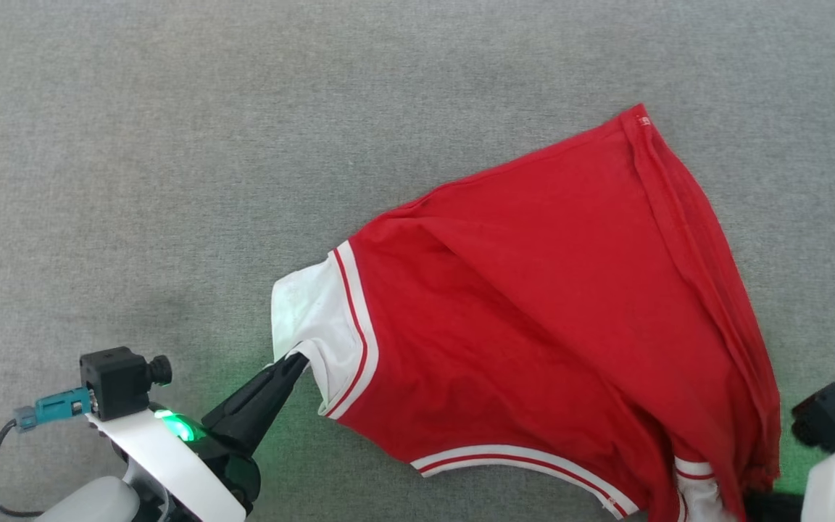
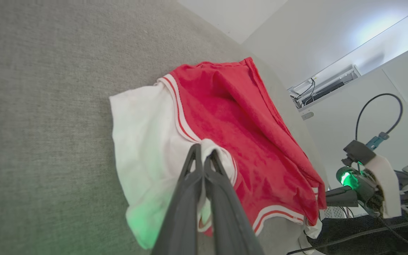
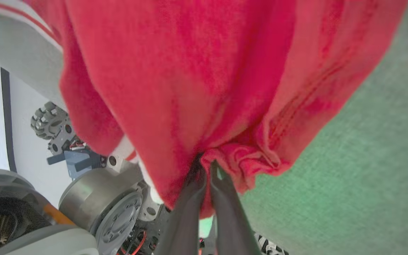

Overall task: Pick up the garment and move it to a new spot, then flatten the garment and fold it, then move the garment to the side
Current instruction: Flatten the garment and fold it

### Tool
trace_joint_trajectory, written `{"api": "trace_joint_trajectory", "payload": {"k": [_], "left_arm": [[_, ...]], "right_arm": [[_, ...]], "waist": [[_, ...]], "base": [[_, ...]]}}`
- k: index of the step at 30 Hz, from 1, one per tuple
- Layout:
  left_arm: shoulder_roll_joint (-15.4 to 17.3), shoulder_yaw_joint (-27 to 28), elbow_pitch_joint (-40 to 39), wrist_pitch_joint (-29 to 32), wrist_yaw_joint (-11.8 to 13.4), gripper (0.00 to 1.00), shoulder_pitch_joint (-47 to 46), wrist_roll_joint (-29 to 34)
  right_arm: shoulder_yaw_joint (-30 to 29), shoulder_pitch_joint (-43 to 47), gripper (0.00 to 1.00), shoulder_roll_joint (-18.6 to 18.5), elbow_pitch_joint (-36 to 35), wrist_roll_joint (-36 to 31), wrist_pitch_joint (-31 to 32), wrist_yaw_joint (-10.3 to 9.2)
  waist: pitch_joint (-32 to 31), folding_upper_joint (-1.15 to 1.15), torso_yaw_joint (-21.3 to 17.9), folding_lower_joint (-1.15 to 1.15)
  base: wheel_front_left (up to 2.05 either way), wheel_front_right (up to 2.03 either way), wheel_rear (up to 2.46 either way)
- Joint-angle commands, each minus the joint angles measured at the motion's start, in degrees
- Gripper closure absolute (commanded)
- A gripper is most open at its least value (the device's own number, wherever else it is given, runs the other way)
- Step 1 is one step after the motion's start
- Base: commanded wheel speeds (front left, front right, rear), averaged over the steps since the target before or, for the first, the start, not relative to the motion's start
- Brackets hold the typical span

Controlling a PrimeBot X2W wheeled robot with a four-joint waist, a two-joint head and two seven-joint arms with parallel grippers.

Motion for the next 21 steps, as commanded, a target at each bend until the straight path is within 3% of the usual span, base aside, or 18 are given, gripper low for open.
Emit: {"api": "trace_joint_trajectory", "payload": {"k": [1, 2, 3, 11, 15, 18, 21], "left_arm": [[0.19, 0.41, 0.02, -0.27, 0.12, 1.00, 0.61, -0.11], [0.16, 0.42, 0.01, -0.27, 0.12, 1.00, 0.81, -0.12], [0.13, 0.47, -0.01, -0.27, 0.12, 1.00, 0.94, -0.11], [-0.89, 0.83, -0.36, -0.28, 0.12, 1.00, 0.97, 0.76], [-1.92, 0.53, -0.40, -0.28, 0.12, 1.00, -0.15, 1.18], [-2.84, 0.27, -0.42, -0.28, 0.12, 1.00, -1.07, 1.57], [-3.94, 0.02, -0.19, -0.28, 0.12, 1.00, -2.23, 1.69]], "right_arm": [[-0.96, 0.03, 0.60, 0.66, -0.61, -0.42, -0.63, 0.00], [-1.89, -0.06, 0.23, 1.10, -1.05, -0.86, -0.93, 0.00], [-2.83, -0.03, 0.00, 1.30, -1.65, -1.19, -1.23, 0.00], [-16.16, 0.59, 0.00, -0.09, -8.72, 0.36, 0.21, 0.00], [-22.02, -5.40, 0.00, -2.27, -10.13, -0.75, 1.21, 0.00], [-20.16, -14.84, 0.00, -2.58, -7.70, -3.09, -0.16, 0.00], [-13.24, -26.72, 0.00, -0.65, -2.31, -5.66, -1.22, 0.00]], "waist": [[-0.12, 0.00, -0.22, 0.00], [-0.21, 0.00, -0.34, 0.00], [-0.29, 0.00, -0.42, 0.00], [-0.15, 0.00, 0.48, 0.00], [0.39, 0.00, 1.76, 0.00], [1.59, 0.00, 2.57, 0.00], [3.00, 0.00, 3.34, 0.00]], "base": [[0.00, 0.00, 0.00], [0.00, 0.00, 0.00], [0.00, 0.00, 0.00], [0.00, 0.00, 0.00], [0.00, 0.00, 0.00], [0.00, 0.00, 0.00], [0.00, 0.00, 0.00]]}}
